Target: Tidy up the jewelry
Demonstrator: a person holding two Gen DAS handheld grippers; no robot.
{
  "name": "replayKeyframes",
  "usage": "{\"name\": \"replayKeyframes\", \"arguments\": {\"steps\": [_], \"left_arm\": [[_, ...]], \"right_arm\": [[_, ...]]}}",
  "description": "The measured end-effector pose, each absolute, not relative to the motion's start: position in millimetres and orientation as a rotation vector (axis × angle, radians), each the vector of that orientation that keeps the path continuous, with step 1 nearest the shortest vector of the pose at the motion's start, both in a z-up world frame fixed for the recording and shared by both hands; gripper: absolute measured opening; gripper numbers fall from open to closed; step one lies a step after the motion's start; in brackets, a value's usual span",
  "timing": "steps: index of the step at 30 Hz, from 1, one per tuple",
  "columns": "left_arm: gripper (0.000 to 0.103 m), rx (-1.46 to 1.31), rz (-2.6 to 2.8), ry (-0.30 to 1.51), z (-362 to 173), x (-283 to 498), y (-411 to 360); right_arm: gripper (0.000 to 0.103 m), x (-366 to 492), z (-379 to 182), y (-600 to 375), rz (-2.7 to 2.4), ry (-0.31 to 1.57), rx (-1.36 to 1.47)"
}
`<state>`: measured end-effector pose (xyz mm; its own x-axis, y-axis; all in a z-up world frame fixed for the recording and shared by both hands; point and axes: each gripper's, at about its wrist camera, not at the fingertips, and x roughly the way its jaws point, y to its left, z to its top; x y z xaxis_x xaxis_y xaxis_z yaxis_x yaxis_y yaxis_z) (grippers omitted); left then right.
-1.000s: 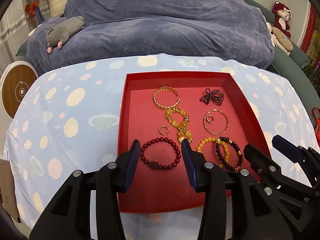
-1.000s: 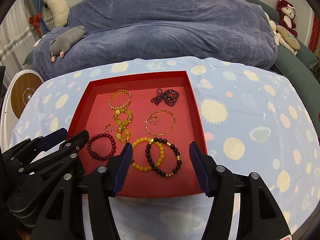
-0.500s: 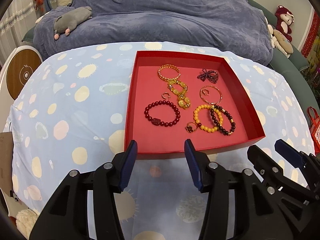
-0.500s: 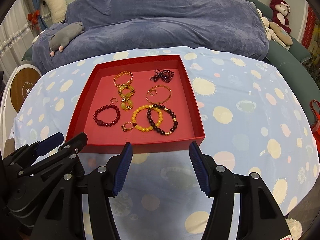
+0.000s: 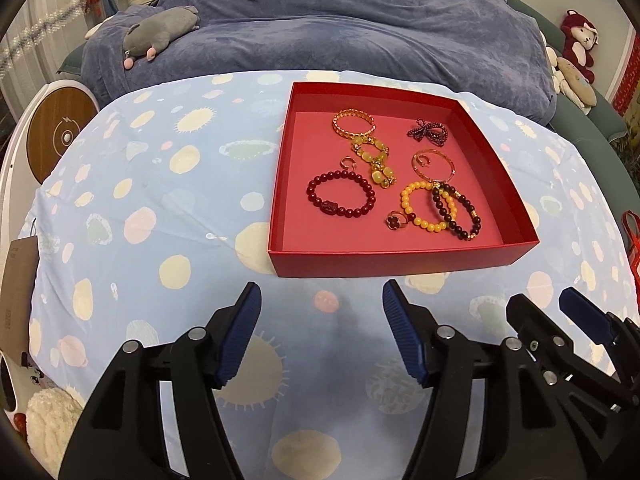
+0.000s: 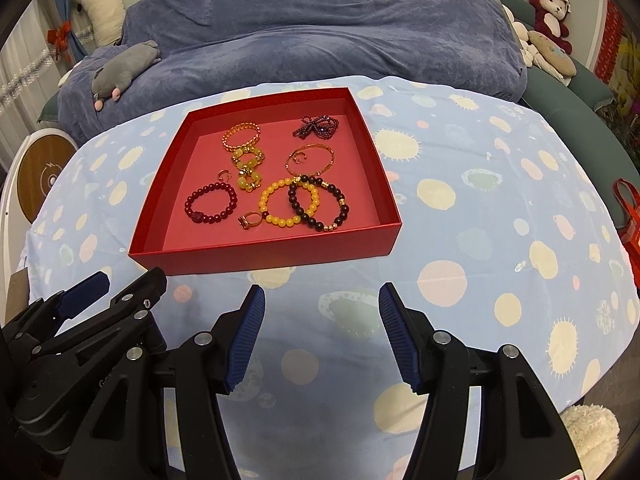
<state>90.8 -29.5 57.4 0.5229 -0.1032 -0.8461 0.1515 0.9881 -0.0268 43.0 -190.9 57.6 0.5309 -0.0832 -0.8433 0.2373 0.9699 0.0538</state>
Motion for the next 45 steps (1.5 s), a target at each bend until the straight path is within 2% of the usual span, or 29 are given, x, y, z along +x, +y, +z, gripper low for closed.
{"name": "replayKeyframes", "arguments": {"steps": [7,9,18,20,39,41,45], "left_arm": [[0.062,0.076,-0.146,1.015,53.7,87.1,-32.7],[0.068,0.084,-0.139,1.012,53.4,86.0,-32.9],[0.089,0.089,-0.088,0.992,56.4,90.7,-26.1],[0.092,0.091,-0.082,0.992,56.3,91.8,-25.1],[0.094,0.087,-0.065,0.991,52.1,96.1,-22.1],[0.094,0.086,-0.054,0.991,51.8,97.2,-20.8],[0.094,0.085,-0.057,0.993,51.6,98.2,-20.2]], "right_arm": [[0.060,38.8,52.9,-192.1,-0.201,1.002,0.162],[0.060,38.6,52.0,-193.6,-0.211,1.005,0.159],[0.077,38.1,50.7,-205.9,-0.239,0.990,0.197],[0.081,37.5,49.4,-207.3,-0.243,0.989,0.205],[0.088,41.7,49.2,-206.5,-0.239,0.953,0.173],[0.097,41.5,49.4,-207.8,-0.244,0.952,0.173],[0.096,41.7,49.9,-208.4,-0.245,0.943,0.171]]}}
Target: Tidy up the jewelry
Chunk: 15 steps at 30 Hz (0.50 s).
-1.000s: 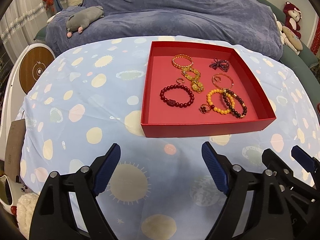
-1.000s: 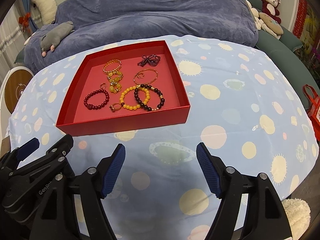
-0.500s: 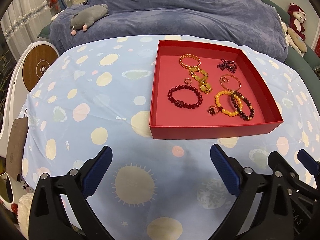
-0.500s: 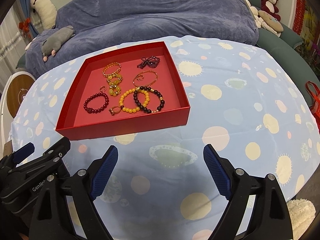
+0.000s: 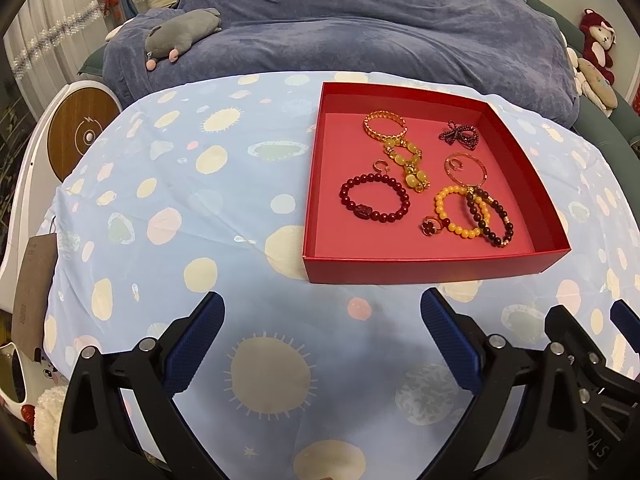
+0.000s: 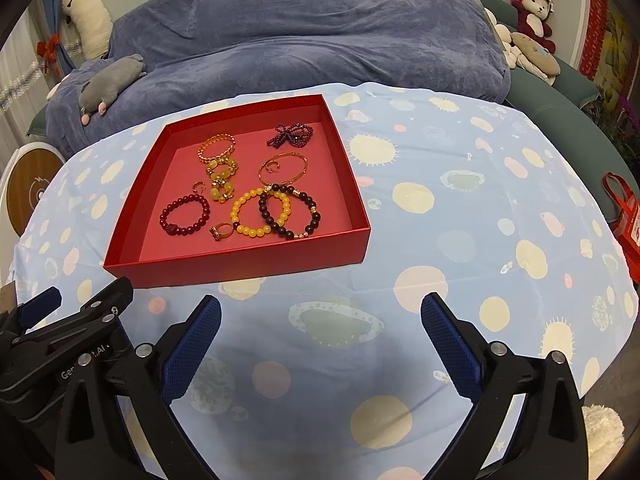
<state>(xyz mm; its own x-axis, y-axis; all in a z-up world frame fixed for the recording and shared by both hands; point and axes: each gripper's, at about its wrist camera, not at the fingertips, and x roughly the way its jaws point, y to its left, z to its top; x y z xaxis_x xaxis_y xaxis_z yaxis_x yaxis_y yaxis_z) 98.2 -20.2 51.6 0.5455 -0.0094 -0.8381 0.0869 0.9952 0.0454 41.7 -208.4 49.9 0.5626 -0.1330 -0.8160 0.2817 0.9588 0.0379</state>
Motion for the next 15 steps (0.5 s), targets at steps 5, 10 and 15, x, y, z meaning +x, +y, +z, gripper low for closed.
{"name": "replayKeyframes", "arguments": {"steps": [5,10,15], "left_arm": [[0.094,0.089,-0.049,0.989,51.7,97.5,-20.4],[0.094,0.099,-0.045,0.986,51.1,97.2,-20.5],[0.094,0.098,-0.045,0.987,51.0,96.9,-20.0]], "right_arm": [[0.097,42.9,48.3,-208.9,-0.237,0.957,0.186],[0.097,42.1,48.2,-207.7,-0.240,0.949,0.177],[0.097,41.8,48.6,-206.7,-0.244,0.948,0.176]]}}
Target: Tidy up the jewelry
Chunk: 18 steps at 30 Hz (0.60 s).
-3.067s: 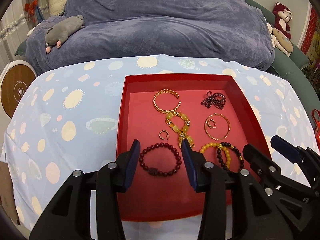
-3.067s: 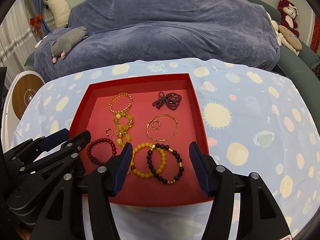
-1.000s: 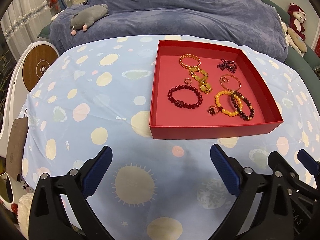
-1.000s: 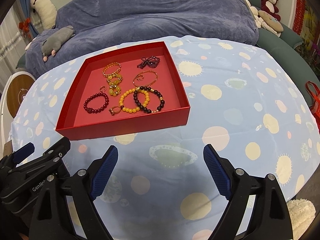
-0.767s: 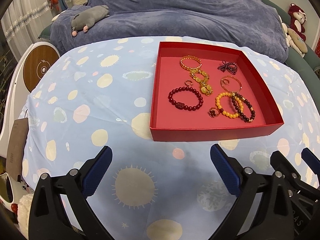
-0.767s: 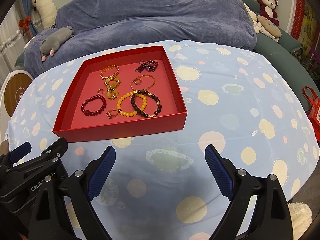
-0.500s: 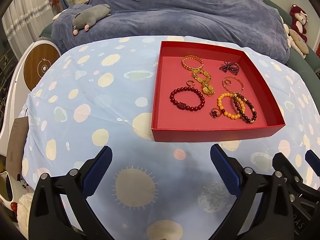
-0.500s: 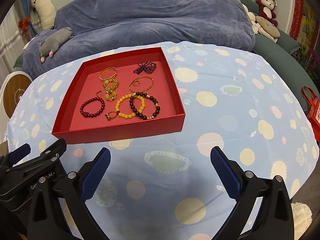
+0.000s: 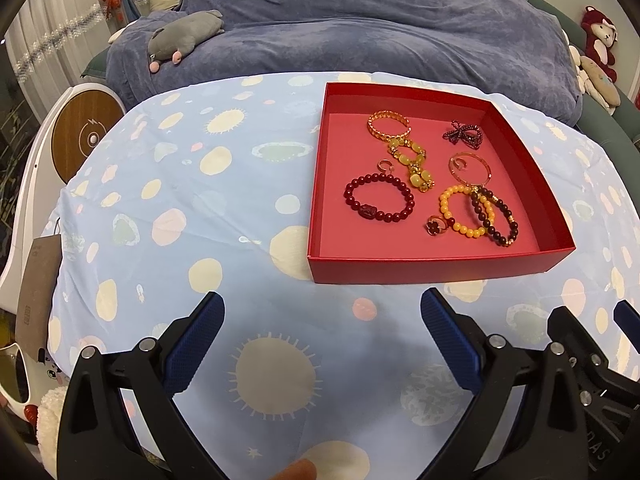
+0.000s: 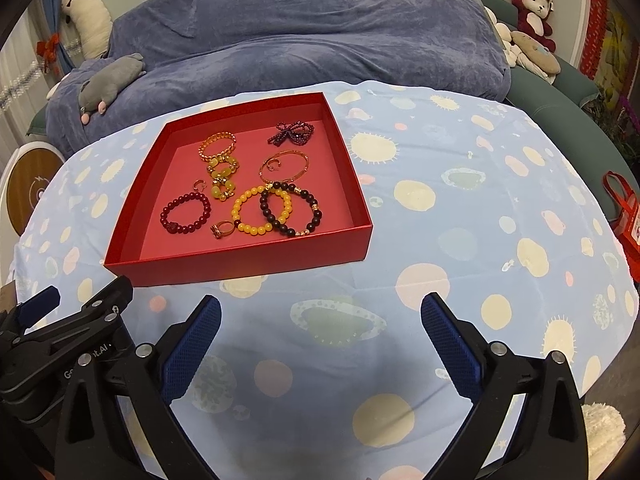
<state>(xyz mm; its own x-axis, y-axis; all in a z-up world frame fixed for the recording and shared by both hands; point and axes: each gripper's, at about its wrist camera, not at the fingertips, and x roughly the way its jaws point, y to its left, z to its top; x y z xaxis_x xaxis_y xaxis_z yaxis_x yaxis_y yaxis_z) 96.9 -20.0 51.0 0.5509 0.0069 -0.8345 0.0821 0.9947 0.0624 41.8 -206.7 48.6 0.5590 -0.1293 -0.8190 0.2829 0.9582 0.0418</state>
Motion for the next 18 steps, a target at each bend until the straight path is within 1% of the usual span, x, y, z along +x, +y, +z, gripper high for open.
{"name": "replayKeyframes", "arguments": {"steps": [18], "left_arm": [[0.095,0.103,-0.053,0.994,46.7,97.6,-21.5]], "right_arm": [[0.096,41.9,47.4,-206.5,-0.248,0.953,0.176]]}}
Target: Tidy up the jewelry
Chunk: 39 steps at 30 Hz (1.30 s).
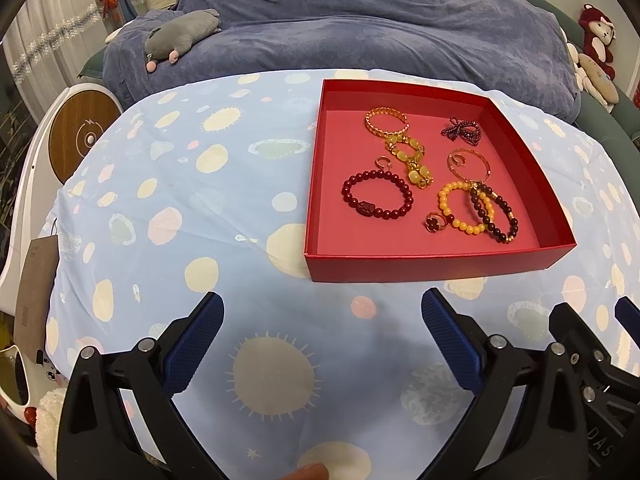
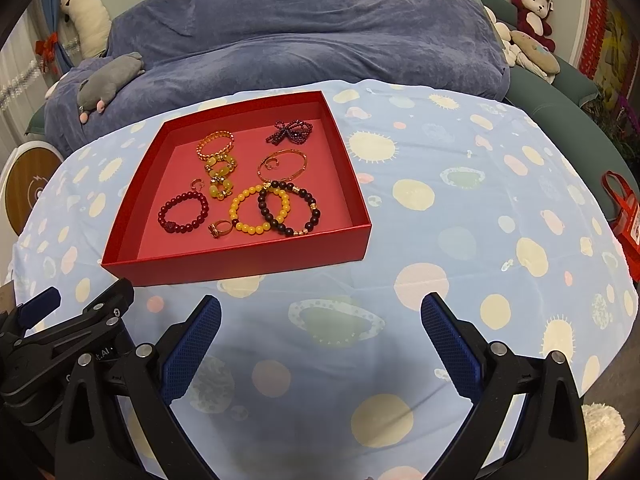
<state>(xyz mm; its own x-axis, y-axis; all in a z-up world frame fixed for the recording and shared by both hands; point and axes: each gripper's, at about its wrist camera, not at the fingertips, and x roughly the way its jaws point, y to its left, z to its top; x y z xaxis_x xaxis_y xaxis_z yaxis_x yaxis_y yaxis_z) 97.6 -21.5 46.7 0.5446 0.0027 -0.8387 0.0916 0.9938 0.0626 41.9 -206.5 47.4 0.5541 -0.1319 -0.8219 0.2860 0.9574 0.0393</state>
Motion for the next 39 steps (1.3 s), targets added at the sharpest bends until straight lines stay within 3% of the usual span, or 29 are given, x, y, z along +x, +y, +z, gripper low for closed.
{"name": "replayKeyframes", "arguments": {"steps": [39], "left_arm": [[0.095,0.106,-0.035,0.982,48.3,98.2,-21.9]], "right_arm": [[0.097,41.9,48.0,-207.3,-0.252,0.949,0.160]]}}
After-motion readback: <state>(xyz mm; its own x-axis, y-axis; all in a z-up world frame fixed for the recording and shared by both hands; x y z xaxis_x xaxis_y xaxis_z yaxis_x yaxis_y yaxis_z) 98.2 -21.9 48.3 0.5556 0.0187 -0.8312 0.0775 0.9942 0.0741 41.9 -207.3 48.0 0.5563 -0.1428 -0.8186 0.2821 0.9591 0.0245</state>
